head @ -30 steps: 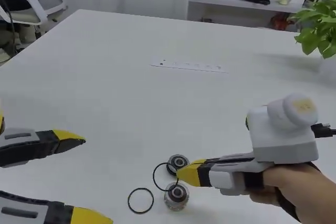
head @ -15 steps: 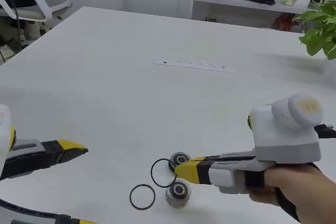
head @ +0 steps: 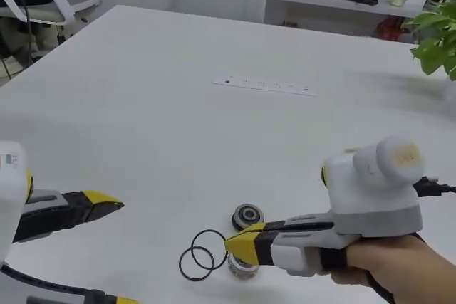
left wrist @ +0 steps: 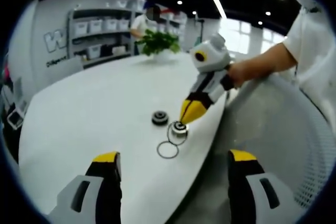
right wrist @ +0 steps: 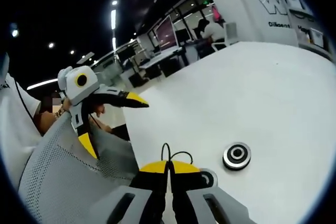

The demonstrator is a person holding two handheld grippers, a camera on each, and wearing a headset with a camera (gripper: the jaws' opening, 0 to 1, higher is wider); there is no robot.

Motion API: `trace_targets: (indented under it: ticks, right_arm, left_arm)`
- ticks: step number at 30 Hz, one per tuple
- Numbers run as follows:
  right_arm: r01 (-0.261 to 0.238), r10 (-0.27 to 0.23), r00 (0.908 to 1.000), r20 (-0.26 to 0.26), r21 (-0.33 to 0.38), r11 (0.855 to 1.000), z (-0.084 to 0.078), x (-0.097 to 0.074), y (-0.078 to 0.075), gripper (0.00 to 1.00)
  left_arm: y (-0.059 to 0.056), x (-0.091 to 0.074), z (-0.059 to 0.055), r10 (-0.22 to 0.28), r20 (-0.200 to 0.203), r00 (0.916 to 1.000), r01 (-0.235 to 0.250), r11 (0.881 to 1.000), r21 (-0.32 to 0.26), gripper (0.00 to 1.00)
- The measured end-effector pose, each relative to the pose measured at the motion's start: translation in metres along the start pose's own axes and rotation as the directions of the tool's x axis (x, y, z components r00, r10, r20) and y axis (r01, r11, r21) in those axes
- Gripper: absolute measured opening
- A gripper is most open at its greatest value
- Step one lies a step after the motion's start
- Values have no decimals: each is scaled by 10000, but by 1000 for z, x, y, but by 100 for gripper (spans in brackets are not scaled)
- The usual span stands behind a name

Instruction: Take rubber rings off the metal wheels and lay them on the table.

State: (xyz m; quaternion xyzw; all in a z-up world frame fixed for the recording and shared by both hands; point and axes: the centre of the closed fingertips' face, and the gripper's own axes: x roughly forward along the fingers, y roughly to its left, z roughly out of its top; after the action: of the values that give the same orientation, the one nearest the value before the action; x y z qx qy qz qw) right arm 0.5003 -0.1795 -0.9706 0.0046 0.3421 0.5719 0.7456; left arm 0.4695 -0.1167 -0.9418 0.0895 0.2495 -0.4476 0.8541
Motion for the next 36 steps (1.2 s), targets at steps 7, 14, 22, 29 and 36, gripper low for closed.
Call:
trace_targets:
  ticks: [7, 14, 22, 29, 36]
  right_arm:
    - [110, -144, 9987, -494, -681, 9976, -13, 8, -1, 0]
    - [513, -573, 9975, -402, -1363, 9893, -11, 10, -9, 0]
    - [719, -797, 9958, -453, -1536, 9855, -13, 11, -16, 0]
    - [960, -1069, 9927, -557, -1714, 9805, -15, 11, -23, 3]
    - [996, -1119, 9920, -588, -1816, 9783, -16, 11, -23, 10]
  left_arm:
    - [-1, 1, -2, -65, -39, 10000, 64, 10000, -69, 83]
    - [-4, 2, -3, -222, -109, 9997, 221, 9997, -71, 82]
    - [-5, 3, -2, -311, -67, 9995, 310, 9993, -222, 82]
    - [-3, 2, -1, -245, 22, 9997, 246, 9990, -373, 81]
    - [-4, 2, -3, -253, -69, 9997, 251, 9991, -334, 81]
